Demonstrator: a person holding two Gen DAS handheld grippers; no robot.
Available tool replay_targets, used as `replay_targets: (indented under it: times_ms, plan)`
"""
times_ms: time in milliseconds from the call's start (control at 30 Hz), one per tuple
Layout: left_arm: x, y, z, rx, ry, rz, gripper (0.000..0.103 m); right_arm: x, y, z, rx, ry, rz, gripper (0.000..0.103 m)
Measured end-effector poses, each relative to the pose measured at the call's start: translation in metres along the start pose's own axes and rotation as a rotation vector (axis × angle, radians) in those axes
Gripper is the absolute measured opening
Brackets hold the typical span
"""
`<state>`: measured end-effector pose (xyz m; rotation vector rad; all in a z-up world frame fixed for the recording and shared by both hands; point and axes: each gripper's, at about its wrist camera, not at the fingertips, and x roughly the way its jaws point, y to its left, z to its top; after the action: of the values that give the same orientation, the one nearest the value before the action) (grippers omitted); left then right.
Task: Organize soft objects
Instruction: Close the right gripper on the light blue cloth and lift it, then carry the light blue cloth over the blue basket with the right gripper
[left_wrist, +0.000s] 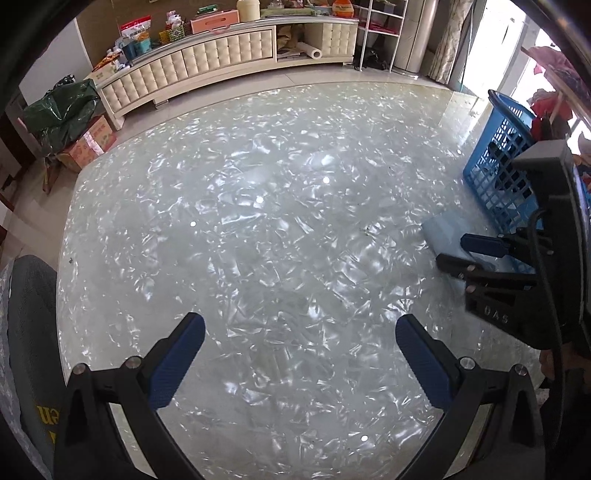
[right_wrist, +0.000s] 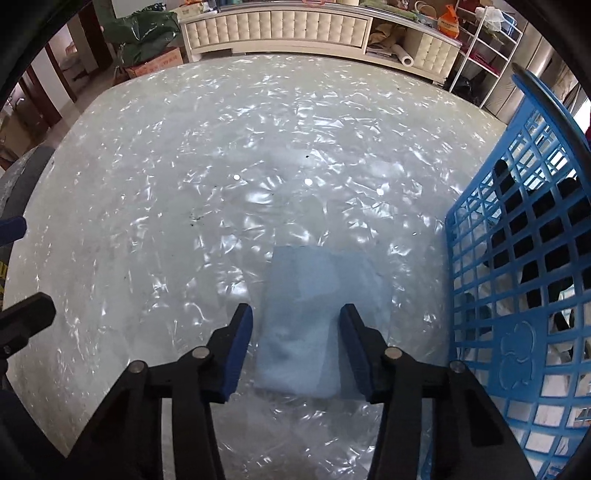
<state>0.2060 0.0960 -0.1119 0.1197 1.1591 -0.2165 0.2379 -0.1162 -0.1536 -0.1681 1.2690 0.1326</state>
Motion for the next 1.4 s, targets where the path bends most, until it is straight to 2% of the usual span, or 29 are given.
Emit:
replay_targets:
  times_ms: [133,400,567,833,1100,1267,1400]
  plan:
    - [0.001,-0.003,0.000,0.009,0.009,0.004,0.103,-0.004,0.003,-0.007,-0.015,-0.016,-0.009,0.022]
    - [-0.001,-0.003,-0.001,0.012,0.006,0.004,0.103,-0.011,0.008,-0.017,-0.039,-0.023,-0.017,0.004]
    - [-0.009,-0.004,0.000,0.015,-0.013,-0.008,0.103,-0.023,-0.002,-0.024,-0.024,-0.020,-0.001,0.004]
    - [-0.023,-0.016,-0.002,0.039,-0.022,-0.047,0.103,-0.084,0.002,-0.037,-0.048,-0.113,0.044,0.004]
    - [-0.055,-0.027,-0.001,0.039,-0.106,-0.062,0.103,-0.141,0.016,-0.052,-0.092,-0.200,0.062,0.004]
    - [-0.075,-0.040,0.007,0.038,-0.160,-0.066,0.103,-0.153,0.009,-0.057,-0.095,-0.237,0.048,0.004]
    - [-0.087,-0.061,0.010,0.088,-0.205,-0.074,0.103,-0.168,-0.004,-0.062,-0.079,-0.276,0.024,0.004]
